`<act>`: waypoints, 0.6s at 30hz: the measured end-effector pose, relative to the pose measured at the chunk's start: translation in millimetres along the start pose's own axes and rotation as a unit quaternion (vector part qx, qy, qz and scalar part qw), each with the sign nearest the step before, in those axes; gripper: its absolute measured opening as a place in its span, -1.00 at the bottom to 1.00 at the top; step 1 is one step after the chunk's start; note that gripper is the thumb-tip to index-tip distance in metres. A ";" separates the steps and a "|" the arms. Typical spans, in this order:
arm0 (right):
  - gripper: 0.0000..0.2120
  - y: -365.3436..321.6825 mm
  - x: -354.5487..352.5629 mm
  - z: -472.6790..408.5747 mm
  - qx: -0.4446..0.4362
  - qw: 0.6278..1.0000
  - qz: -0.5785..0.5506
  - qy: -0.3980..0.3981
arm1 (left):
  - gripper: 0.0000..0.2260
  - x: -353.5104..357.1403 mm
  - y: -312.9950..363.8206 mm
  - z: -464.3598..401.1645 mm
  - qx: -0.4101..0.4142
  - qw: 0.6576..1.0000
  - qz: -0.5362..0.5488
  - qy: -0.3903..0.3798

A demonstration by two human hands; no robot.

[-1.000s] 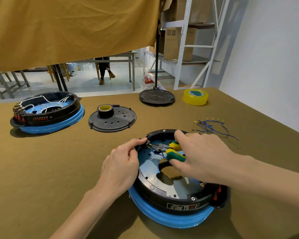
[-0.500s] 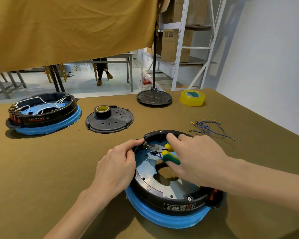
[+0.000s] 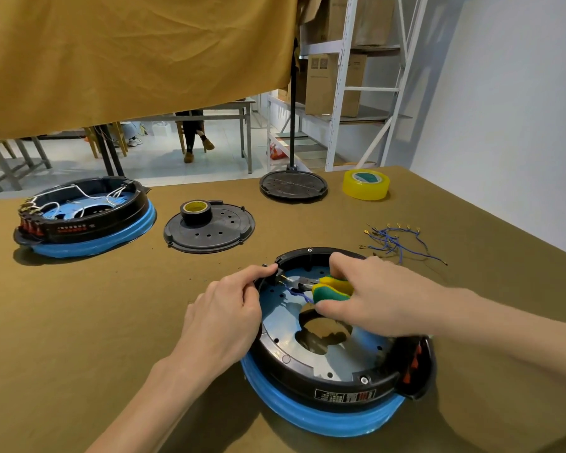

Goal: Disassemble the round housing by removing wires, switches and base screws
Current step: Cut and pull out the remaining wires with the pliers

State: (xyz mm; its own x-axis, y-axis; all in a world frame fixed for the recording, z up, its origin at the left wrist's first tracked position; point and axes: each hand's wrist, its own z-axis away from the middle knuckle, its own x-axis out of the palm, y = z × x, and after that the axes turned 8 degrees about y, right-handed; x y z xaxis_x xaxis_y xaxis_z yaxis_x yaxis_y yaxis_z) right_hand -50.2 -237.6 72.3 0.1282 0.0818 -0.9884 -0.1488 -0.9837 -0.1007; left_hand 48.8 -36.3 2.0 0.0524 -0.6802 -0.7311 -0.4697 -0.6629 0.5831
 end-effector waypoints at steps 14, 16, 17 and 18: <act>-0.56 -4.0 4.9 5.7 0.011 0.999 -0.038 0.003 | -0.60 -1.7 -0.1 -0.3 0.009 1.000 -0.014 -0.001; -0.53 7.8 -10.2 -8.3 0.087 0.976 -0.175 -0.097 | -0.59 -2.2 1.0 0.2 0.008 1.000 -0.012 0.000; -0.53 8.6 -9.8 -8.4 0.082 0.978 -0.169 -0.095 | -0.59 -2.5 1.4 0.3 0.008 1.000 -0.011 0.000; -0.53 6.3 -3.0 -2.7 0.047 0.994 -0.087 -0.052 | -0.59 -2.7 1.7 0.4 0.008 1.000 -0.011 -0.001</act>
State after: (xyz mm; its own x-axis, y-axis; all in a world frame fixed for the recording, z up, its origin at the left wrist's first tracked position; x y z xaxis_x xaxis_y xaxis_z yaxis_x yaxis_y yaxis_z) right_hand -48.9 -244.5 75.0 0.0584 0.2705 -0.9610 -0.2252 -0.9342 -0.2766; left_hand 47.5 -35.4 4.8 0.0617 -0.6652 -0.7441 -0.4820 -0.6727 0.5614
